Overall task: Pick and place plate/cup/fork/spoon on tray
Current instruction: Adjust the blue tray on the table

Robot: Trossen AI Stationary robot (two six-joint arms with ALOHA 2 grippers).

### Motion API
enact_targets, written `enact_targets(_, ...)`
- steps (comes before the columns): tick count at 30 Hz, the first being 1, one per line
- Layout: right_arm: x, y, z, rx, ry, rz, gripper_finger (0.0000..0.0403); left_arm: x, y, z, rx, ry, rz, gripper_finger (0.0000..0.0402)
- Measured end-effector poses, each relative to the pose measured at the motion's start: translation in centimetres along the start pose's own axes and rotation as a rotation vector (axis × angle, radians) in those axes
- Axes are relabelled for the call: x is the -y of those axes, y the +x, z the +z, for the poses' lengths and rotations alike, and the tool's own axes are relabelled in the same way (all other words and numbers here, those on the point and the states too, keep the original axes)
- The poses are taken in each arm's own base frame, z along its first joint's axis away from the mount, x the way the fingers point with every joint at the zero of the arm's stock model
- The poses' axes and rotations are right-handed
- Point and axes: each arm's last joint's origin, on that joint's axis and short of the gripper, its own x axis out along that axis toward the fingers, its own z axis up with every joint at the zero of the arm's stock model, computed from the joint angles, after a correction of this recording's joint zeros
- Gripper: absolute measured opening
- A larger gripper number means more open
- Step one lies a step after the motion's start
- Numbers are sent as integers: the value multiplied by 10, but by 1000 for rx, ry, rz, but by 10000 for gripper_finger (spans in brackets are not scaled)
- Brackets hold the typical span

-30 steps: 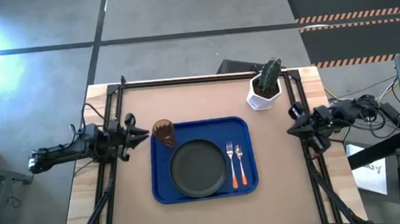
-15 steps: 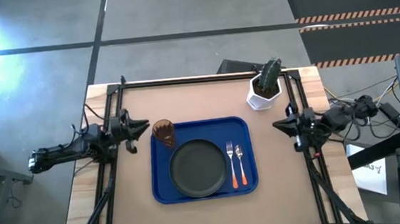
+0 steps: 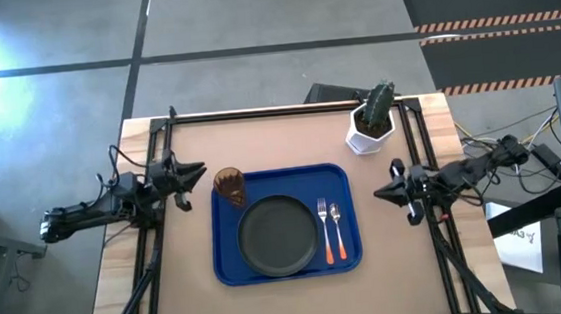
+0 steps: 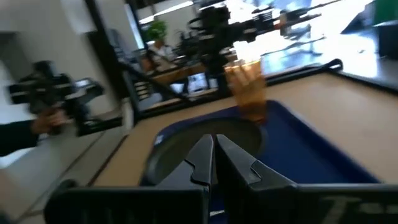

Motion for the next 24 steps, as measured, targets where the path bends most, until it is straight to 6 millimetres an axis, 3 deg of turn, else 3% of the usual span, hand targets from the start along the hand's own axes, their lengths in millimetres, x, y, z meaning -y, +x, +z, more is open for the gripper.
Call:
enact_targets(6, -1, 1, -7, -35, 41, 72, 9, 0, 0, -2, -6, -39, -3, 58)
enact_targets(24, 0, 4, -10, -63, -59, 27, 9, 0, 1, -5, -18, -44, -6, 58)
